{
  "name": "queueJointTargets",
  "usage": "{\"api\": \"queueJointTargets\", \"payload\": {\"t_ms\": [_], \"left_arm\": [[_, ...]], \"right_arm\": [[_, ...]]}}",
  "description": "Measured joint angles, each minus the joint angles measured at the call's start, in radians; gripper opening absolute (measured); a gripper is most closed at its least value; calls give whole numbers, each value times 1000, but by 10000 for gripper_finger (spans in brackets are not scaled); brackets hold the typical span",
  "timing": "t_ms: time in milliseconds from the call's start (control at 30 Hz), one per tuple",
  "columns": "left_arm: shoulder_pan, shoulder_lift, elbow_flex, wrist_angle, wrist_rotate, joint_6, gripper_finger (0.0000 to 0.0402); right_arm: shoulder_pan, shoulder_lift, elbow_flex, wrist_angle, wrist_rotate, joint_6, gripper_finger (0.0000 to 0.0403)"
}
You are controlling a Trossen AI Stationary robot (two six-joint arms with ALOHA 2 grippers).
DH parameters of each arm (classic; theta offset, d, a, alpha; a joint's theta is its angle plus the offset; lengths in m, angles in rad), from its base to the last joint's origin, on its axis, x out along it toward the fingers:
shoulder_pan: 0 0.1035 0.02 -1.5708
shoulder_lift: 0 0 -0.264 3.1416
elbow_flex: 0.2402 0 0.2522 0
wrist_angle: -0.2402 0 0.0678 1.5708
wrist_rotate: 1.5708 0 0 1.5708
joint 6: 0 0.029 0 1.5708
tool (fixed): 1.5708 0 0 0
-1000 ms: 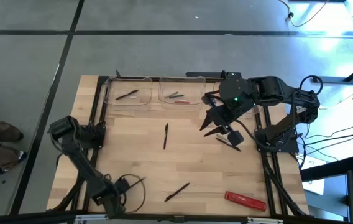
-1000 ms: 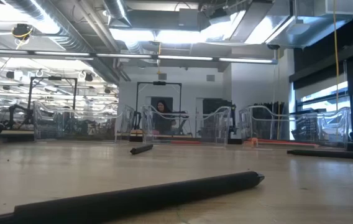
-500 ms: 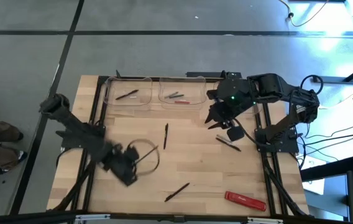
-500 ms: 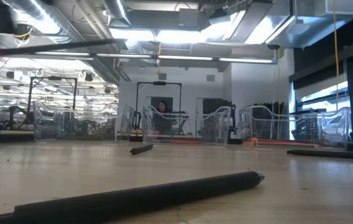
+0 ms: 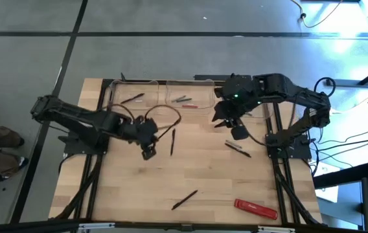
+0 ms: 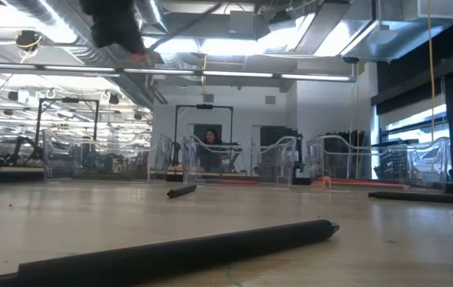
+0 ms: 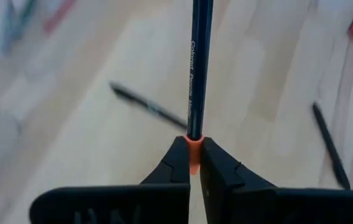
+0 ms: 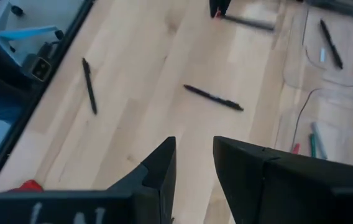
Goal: Sort crayons/erasers/pens/pencils in bins
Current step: Put the black pencil into the right transparent bin
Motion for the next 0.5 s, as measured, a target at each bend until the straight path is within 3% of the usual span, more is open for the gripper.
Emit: {"api": "queueJointTargets", "payload": {"t_ms": [300, 500], "left_arm": [[68, -7, 2, 208, -78, 268, 3], [75, -7, 2, 290, -148, 325, 3]], "right_arm": [[-62, -8, -285, 478, -32, 3, 110], [-91, -7, -434, 803, -84, 51, 110]]}}
